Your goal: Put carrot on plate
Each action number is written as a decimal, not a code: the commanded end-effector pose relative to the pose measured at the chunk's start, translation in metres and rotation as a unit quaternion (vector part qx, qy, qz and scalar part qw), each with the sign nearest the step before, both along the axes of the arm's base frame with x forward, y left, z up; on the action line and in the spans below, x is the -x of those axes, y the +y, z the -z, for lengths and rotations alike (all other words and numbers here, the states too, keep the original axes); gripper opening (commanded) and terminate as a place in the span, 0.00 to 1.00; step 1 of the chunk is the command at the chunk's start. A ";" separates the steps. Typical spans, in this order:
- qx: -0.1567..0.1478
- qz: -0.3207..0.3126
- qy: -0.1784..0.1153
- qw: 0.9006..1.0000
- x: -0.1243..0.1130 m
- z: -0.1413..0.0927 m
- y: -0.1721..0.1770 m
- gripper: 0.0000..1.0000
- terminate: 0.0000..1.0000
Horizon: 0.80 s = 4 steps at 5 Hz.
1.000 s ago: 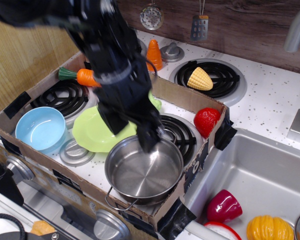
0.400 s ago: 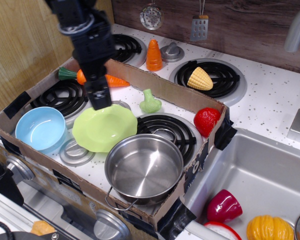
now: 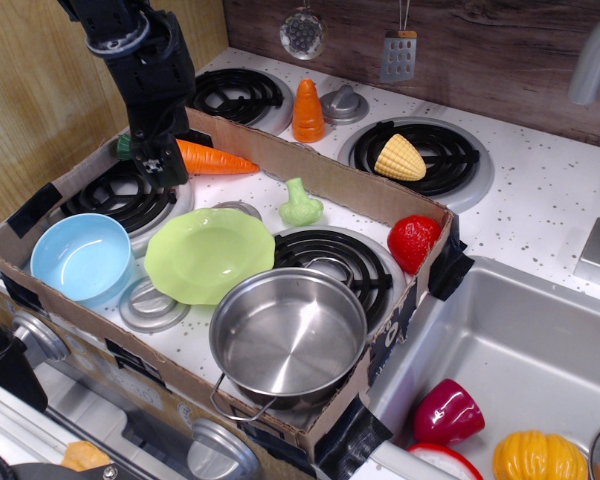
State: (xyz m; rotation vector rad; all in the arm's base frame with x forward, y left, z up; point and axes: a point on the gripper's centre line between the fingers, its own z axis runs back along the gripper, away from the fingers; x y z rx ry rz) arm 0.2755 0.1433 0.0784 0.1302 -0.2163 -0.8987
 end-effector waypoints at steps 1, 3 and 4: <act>-0.029 0.066 -0.033 0.997 -0.037 -0.003 0.018 1.00 0.00; -0.031 0.100 -0.054 0.993 -0.052 0.018 0.033 1.00 0.00; -0.035 0.101 -0.055 0.993 -0.054 0.029 0.042 1.00 0.00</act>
